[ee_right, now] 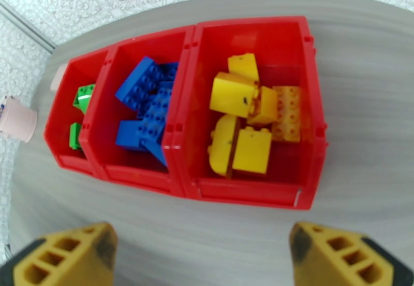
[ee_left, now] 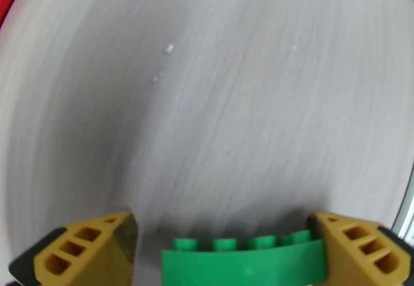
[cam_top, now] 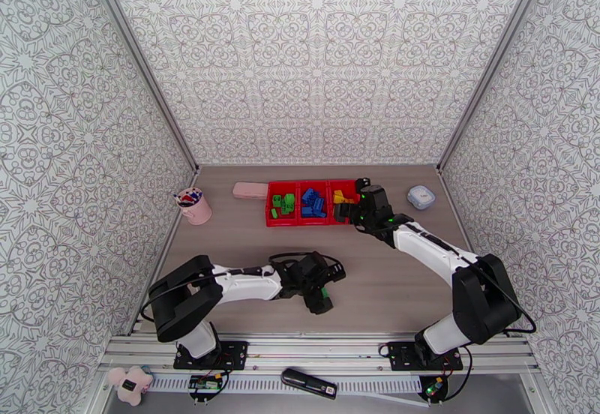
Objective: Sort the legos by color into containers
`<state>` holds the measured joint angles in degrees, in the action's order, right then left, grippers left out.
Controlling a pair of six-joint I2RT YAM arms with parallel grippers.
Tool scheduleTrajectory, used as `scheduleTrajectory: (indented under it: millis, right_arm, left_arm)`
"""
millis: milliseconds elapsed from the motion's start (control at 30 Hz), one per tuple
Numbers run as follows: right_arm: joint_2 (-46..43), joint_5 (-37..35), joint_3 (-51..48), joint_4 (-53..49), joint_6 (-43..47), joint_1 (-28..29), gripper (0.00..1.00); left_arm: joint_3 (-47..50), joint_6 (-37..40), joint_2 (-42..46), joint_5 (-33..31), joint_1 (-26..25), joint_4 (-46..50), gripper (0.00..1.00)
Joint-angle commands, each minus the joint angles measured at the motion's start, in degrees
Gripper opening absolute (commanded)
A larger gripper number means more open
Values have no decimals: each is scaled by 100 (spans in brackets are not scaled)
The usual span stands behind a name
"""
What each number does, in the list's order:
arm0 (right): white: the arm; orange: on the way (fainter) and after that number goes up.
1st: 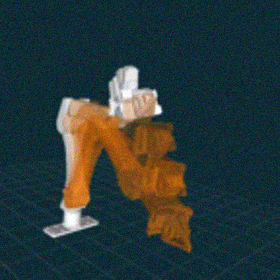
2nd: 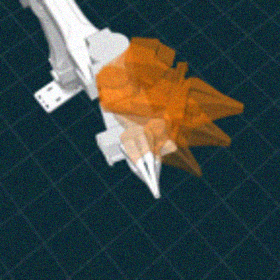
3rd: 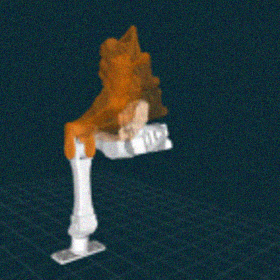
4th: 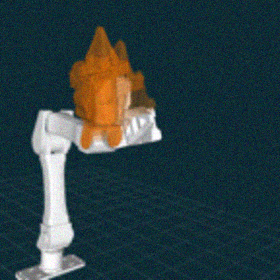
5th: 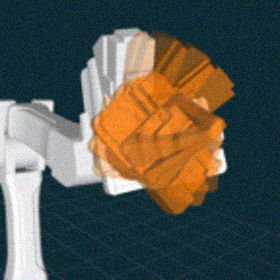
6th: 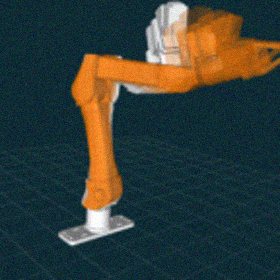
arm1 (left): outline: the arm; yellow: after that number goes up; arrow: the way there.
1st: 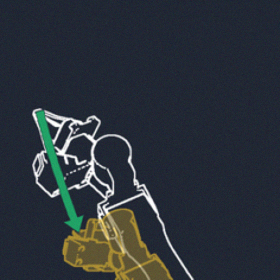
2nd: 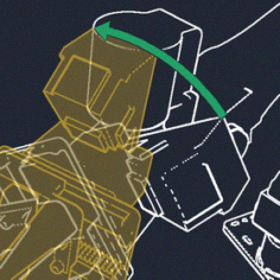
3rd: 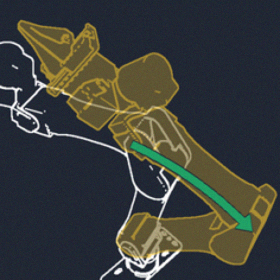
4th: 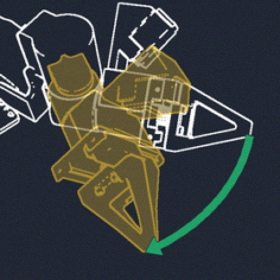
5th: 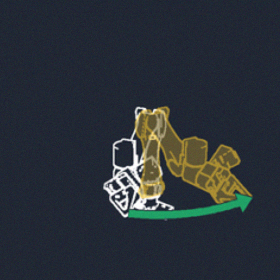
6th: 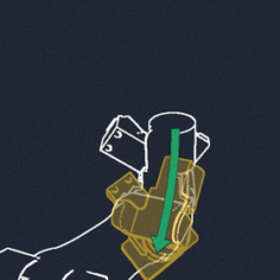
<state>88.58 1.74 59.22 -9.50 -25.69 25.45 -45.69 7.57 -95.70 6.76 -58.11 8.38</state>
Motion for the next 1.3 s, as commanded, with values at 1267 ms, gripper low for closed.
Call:
scheduleTrajectory:
  millis: [1267]
  right_arm:
    - [-1387, -147, -578, -348, 42, 887, 93]
  left_arm:
    - [861, -1220, 2938, -1119, 1410, -836, 46]
